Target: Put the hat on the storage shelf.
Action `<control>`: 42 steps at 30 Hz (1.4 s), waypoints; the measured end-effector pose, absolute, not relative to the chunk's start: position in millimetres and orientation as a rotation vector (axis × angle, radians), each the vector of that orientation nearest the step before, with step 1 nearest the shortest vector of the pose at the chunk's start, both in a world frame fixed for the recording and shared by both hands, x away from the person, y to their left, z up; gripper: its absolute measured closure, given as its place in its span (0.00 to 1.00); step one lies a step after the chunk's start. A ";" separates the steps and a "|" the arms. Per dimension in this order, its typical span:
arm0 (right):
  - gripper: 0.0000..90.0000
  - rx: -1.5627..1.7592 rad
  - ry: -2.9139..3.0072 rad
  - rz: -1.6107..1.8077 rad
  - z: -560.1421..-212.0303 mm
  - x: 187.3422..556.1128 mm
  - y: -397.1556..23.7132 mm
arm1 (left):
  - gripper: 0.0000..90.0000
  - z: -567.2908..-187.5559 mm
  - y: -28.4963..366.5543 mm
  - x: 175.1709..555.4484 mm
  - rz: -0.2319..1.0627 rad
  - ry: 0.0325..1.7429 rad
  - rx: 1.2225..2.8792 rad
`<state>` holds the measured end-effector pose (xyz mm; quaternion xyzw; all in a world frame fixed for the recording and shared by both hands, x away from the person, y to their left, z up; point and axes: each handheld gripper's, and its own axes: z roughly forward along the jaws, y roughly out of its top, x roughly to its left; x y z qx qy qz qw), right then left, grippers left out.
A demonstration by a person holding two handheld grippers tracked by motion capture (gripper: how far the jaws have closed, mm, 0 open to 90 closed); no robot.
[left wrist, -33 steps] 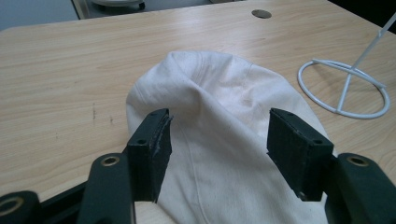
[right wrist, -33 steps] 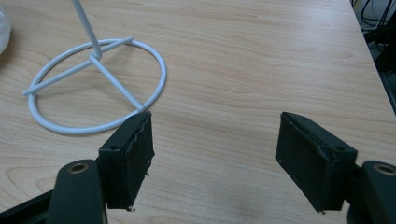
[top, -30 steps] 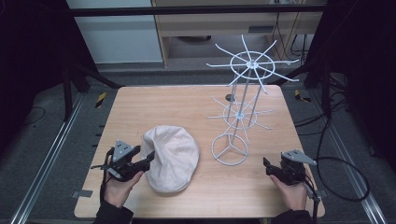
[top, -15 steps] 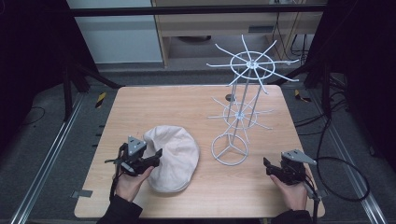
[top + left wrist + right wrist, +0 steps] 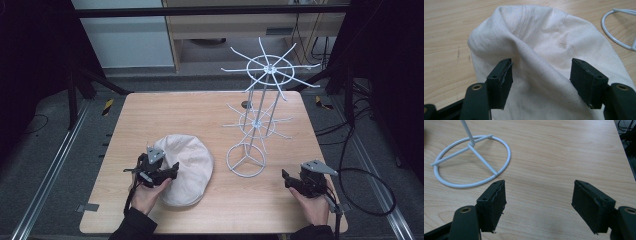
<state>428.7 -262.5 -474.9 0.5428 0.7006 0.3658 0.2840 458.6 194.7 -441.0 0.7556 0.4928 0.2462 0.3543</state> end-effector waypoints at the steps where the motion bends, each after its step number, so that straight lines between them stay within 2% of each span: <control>1: 0.30 1.451 1.876 0.980 -474.9 428.6 -262.6 | 0.39 -442.6 194.7 459.5 0.630 1.278 1.955; 9: 0.30 1.448 1.894 0.969 -476.5 429.4 -261.8 | 0.48 -452.4 196.6 465.2 0.592 1.309 1.989; 15: 0.30 1.449 1.894 0.967 -477.1 429.9 -263.3 | 0.62 -458.3 199.4 469.4 0.527 1.327 2.004; 22: 0.30 1.457 1.895 0.969 -477.2 430.0 -263.5 | 0.82 -457.2 199.8 468.7 0.526 1.317 2.015; 28: 0.30 1.454 1.898 0.970 -477.2 430.4 -263.9 | 0.95 -454.7 204.2 468.7 0.510 1.311 1.990; 42: 0.29 1.459 1.899 0.978 -477.0 430.4 -265.6 | 0.98 -428.3 225.9 458.4 0.499 1.227 1.864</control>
